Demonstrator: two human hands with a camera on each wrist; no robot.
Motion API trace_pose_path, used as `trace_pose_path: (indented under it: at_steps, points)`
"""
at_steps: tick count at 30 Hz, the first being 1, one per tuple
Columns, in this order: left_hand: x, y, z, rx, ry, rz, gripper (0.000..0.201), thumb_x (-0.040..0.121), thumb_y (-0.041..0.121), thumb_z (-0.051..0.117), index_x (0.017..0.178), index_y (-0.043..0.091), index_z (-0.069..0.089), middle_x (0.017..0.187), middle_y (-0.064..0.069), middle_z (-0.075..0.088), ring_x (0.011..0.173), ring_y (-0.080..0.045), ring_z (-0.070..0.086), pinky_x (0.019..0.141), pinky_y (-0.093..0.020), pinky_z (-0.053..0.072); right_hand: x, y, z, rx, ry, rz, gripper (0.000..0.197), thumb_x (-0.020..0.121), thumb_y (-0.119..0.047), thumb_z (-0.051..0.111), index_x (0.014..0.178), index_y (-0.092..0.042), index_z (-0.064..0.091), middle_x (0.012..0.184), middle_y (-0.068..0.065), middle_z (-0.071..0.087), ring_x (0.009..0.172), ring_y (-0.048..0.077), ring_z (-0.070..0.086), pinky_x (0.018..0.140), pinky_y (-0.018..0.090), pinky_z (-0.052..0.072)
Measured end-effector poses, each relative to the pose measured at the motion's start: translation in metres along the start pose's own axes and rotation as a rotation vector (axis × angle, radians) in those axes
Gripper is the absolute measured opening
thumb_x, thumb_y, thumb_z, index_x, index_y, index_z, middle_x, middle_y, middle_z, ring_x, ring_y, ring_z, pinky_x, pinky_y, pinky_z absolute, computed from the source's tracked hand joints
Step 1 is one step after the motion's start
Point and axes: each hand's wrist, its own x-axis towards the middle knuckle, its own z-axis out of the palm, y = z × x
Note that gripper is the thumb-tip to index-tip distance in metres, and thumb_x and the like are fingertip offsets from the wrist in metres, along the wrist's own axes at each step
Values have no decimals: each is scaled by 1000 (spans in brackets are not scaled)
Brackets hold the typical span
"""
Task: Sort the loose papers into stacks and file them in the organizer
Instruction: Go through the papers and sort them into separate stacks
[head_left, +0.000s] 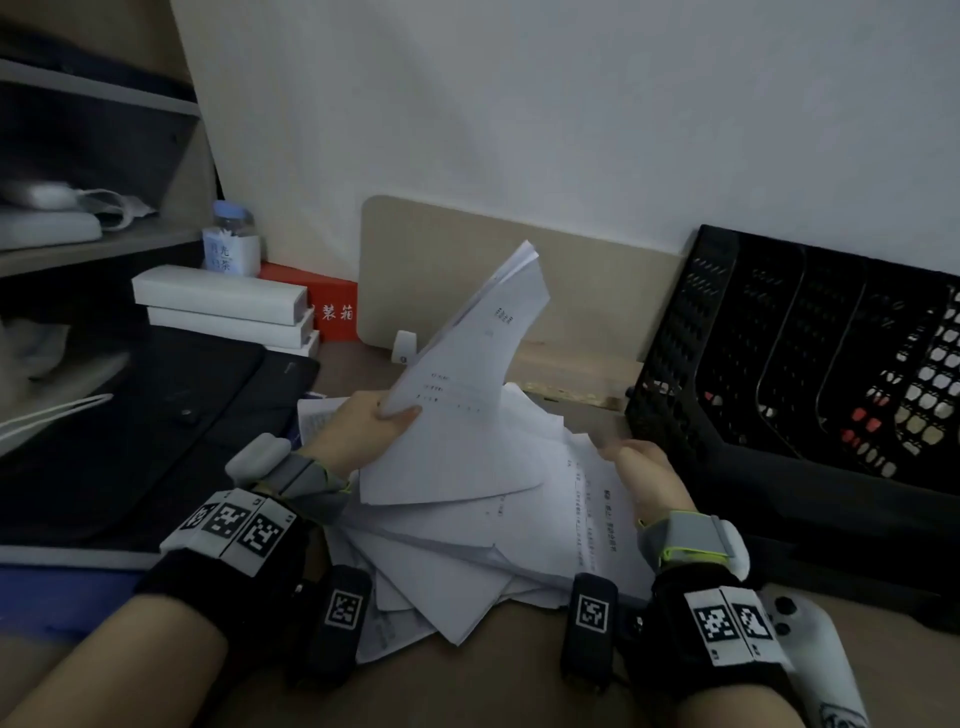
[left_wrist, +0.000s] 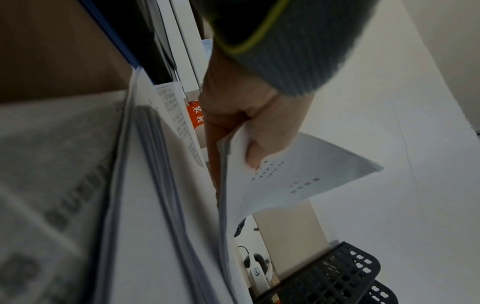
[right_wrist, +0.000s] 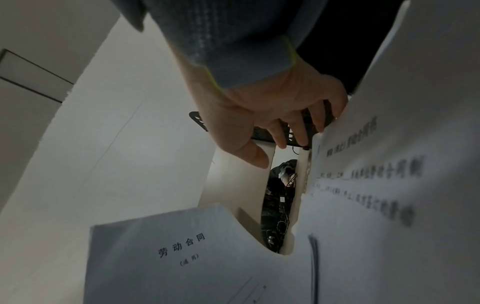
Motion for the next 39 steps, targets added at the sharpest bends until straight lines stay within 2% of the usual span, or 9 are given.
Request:
trace_pose_path:
  at_steps: [6, 11, 15, 18, 22, 28, 33, 36, 39]
  points:
    - [-3, 3, 0, 73, -6, 10, 18, 97, 30, 54, 90, 19, 66, 97, -10, 70, 93, -27, 65, 86, -40, 51, 12, 0, 2, 124, 157, -76, 60, 76, -22, 62, 133, -22, 45, 133, 11, 47, 117, 31, 51, 101, 48, 45]
    - [-3, 3, -1, 128, -6, 22, 27, 98, 29, 52, 101, 8, 68, 101, -18, 70, 93, -29, 64, 85, -42, 52, 12, 8, 4, 136, 64, 20, 75, 68, -21, 64, 138, -15, 41, 114, 10, 59, 103, 30, 60, 78, 40, 54]
    - [-2, 3, 0, 112, 43, 48, 18, 99, 27, 50, 94, 17, 64, 88, -7, 66, 78, -17, 60, 65, -23, 46, 4, 2, 11, 86, -57, 2, 27, 84, -3, 58, 110, -3, 61, 93, 13, 67, 82, 26, 65, 66, 32, 52]
    - [-1, 3, 0, 129, 74, 41, 19, 100, 29, 48, 95, 18, 63, 86, -2, 63, 72, -8, 55, 58, -21, 41, 0, -2, 15, 130, -107, -65, 24, 86, -2, 61, 110, -5, 57, 95, 9, 66, 84, 21, 63, 69, 29, 49]
    - [2, 1, -2, 152, 93, -10, 34, 100, 30, 45, 107, 4, 66, 100, -15, 66, 88, -26, 59, 76, -33, 46, -3, -2, 21, 188, -186, -33, 30, 87, 0, 62, 116, 1, 57, 102, 15, 66, 79, 22, 60, 64, 26, 49]
    - [6, 0, 0, 128, 124, -72, 41, 101, 28, 44, 124, -3, 58, 119, -19, 63, 108, -35, 60, 92, -37, 49, -11, -1, 19, -232, -310, 15, 10, 88, -10, 61, 80, -6, 66, 52, 0, 57, 44, 14, 43, 45, 23, 29]
    - [4, 2, 0, 95, 130, -74, 41, 102, 28, 43, 130, 1, 55, 125, -16, 61, 112, -33, 58, 88, -31, 45, -21, -7, 20, -387, -339, 16, 6, 86, -12, 64, 84, -6, 63, 68, 9, 58, 51, 18, 46, 46, 22, 31]
    - [5, 2, -1, 99, 136, -56, 39, 101, 28, 44, 127, 2, 57, 123, -15, 63, 104, -29, 59, 86, -31, 46, -20, -9, 13, -238, -120, -69, 12, 85, -6, 59, 79, 4, 60, 71, 19, 58, 58, 21, 49, 49, 23, 39]
    - [6, 0, -1, 125, 138, -61, 38, 101, 29, 44, 122, 1, 59, 118, -15, 64, 98, -28, 59, 84, -31, 46, -14, -8, 8, 14, 45, -134, 36, 94, -21, 53, 94, 14, 60, 89, 33, 64, 67, 23, 54, 62, 38, 50]
